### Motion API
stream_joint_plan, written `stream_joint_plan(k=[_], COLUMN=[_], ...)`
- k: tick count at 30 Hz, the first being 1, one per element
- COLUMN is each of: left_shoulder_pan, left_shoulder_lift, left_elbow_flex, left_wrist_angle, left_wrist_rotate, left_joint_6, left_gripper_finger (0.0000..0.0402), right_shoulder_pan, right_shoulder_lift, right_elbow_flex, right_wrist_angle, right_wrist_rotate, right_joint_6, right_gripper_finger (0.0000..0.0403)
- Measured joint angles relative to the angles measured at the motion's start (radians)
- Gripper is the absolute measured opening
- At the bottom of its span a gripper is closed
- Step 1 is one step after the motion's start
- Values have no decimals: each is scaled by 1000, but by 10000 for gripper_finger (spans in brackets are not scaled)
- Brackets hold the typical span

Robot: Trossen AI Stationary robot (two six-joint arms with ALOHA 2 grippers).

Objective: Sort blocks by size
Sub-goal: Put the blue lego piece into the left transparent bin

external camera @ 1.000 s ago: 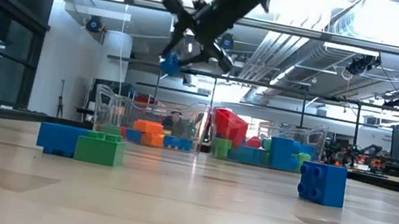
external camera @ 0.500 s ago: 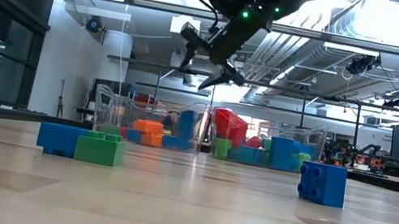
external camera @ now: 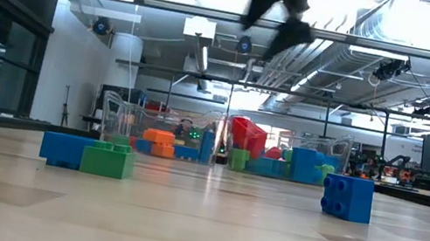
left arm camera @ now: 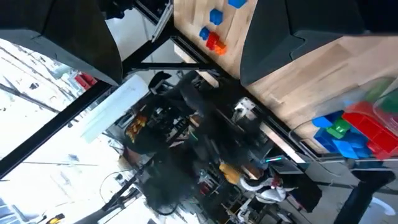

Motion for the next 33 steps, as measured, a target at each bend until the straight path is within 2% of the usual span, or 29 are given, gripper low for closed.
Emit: stream_joint_plan(k=[3,5,10,13,19,26,33], left_shoulder_pan=[0,0,1,1,1,1,1], left_shoulder_lift=[12,21,37,42,51,66,88], left_elbow_flex=[0,0,0,0,0,0,0], left_wrist_angle=[2,3,1,1,2,2,5], left_wrist_rotate=[0,0,3,21,22,22,21], left_joint_6=[0,-2,-34,-34,-39,-65,-70], left_gripper_finger=[310,310,310,310,310,310,310], right_shoulder_pan=[154,254,435,480,478,453,456], right_shoulder_lift=[6,15,17,18,18,60,123], right_elbow_flex=[-4,-36,-244,-345,-432,-442,-442], right_wrist_angle=[-188,-222,-69,43,174,190,218], right_wrist_rotate=[22,50,64,56,57,5,-23], right_joint_6=[229,402,791,924,952,879,908], right_gripper_finger=[357,357,357,357,357,357,357])
